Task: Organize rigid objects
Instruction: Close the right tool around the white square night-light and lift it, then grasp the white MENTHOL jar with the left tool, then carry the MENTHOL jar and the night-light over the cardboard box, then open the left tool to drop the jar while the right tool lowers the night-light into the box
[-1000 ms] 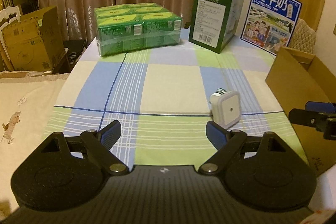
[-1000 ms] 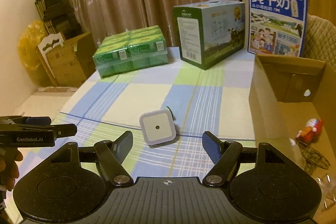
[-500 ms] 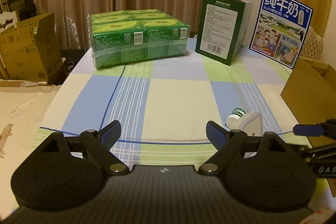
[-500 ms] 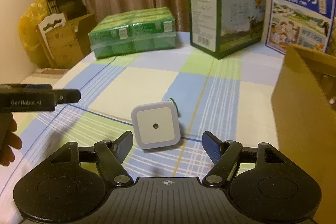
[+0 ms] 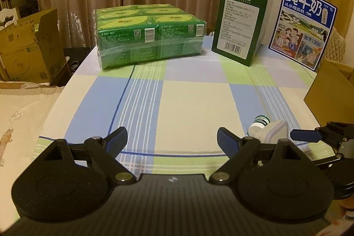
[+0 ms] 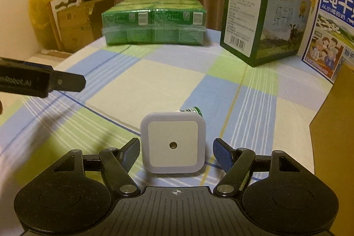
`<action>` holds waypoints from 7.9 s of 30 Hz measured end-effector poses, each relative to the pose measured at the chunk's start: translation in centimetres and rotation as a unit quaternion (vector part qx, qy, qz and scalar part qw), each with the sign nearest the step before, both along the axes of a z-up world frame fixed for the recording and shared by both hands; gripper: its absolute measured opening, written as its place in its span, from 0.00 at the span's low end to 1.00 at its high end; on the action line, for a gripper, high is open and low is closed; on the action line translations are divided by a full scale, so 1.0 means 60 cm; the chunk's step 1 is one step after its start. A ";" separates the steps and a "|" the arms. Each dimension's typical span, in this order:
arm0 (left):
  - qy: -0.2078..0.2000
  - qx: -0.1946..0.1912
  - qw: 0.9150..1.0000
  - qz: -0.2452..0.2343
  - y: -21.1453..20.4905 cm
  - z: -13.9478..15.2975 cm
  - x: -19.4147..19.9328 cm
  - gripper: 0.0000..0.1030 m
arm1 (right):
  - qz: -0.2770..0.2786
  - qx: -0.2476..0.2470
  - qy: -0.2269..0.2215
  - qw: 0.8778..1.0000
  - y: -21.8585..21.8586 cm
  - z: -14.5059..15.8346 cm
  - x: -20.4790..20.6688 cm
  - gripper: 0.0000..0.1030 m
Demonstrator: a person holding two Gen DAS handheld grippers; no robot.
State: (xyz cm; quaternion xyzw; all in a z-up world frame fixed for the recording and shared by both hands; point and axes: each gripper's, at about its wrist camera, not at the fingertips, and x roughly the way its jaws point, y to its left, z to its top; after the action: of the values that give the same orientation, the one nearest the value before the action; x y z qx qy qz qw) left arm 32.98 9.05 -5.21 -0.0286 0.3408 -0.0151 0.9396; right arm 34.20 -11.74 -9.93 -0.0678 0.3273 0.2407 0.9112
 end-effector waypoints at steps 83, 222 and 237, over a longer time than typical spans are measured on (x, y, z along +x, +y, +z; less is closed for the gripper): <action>0.046 0.011 0.990 -0.129 -0.179 -0.059 0.041 0.25 | -0.122 0.088 0.066 0.986 -0.151 0.057 -0.006 0.59; 0.037 -0.034 0.969 -0.241 -0.592 0.137 -0.183 0.25 | -0.245 0.061 0.008 0.968 -0.558 0.205 -0.279 0.59; 0.049 -0.035 0.969 -0.238 -0.587 0.122 -0.159 0.25 | -0.247 0.067 0.017 0.967 -0.561 0.199 -0.268 0.59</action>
State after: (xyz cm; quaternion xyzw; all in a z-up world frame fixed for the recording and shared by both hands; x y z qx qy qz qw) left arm 23.46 -26.20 2.11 0.0199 0.3826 -0.2492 0.8894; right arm 18.10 -45.40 2.01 0.0805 0.3321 0.0312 0.9393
